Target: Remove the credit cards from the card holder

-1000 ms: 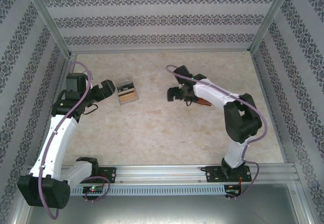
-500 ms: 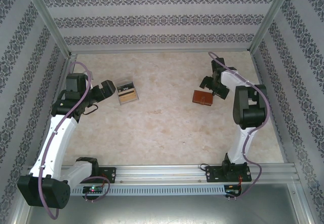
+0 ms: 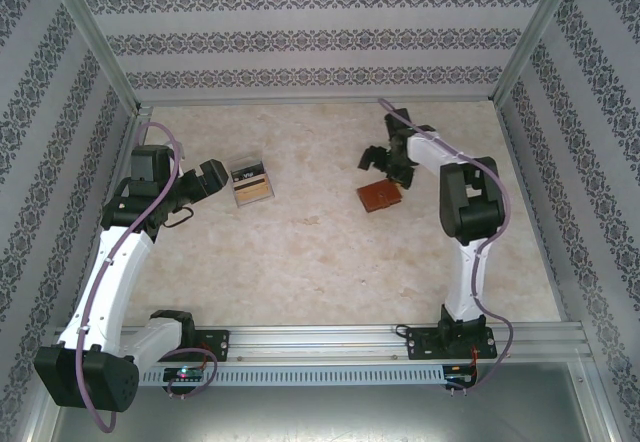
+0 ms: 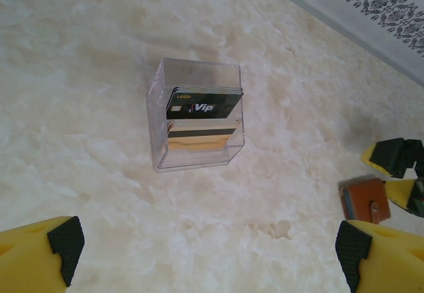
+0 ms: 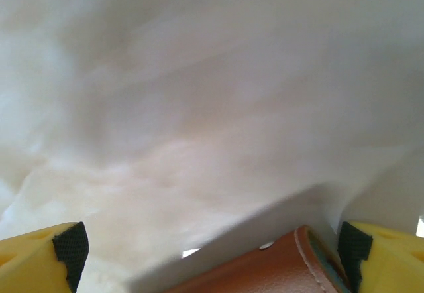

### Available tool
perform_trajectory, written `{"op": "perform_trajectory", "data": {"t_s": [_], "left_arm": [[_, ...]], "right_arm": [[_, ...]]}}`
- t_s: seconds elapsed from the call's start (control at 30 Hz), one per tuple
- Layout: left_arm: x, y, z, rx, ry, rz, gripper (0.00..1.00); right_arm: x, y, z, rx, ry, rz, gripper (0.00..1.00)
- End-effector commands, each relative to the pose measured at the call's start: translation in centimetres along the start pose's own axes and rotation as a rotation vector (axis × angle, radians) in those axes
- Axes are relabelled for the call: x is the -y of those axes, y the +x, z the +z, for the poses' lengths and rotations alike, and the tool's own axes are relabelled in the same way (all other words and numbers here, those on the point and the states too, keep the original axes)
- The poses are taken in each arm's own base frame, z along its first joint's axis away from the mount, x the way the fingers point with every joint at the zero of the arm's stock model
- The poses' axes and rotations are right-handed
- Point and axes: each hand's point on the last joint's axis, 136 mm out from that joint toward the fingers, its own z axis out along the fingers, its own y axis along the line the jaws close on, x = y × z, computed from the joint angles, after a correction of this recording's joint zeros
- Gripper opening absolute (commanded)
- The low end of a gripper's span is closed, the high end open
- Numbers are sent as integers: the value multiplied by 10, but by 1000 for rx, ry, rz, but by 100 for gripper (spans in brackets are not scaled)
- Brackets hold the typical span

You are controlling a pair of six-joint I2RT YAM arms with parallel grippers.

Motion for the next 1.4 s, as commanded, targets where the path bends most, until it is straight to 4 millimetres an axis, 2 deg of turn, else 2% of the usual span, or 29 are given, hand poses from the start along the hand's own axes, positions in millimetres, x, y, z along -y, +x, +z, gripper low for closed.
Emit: {"op": "perform_trajectory", "data": {"t_s": [0.0,0.33,0.43,0.53,0.63,0.73,0.87,1.03,1.13,1.23,1.37], "left_arm": [[-1,4,-2,-6,-13,31,99],[-3,9,-4,-12,-8,23,99],[-3,12,-4,-14,-3,18,99],[-3,14,-4,-17,1,12,99],[-3,15,-4,-18,6,8,99],[-2,15,-5,-16,9,10,99],[-2,16,-4,-11,16,7,99],[-5,16,-4,-6,2,6,99],[-7,16,-4,-4,-10,8,99],[-10,15,-3,0,-22,-3,99],[-16,12,-2,11,-59,-27,99]], "right_arm": [[-40,37,7,-93,-39,-120,98],[-113,134,23,-198,-60,-330,98],[-129,155,21,-205,-71,-386,98],[-140,162,14,-172,-56,-474,98],[-139,149,0,-97,12,-520,98],[-136,134,-26,-1,41,-521,98],[-114,133,-45,36,87,-431,98],[-85,165,-34,-20,51,-280,98],[-75,183,-23,-46,27,-232,98],[-77,194,-9,-82,-15,-181,98],[-96,196,3,-110,-71,-162,98]]}}
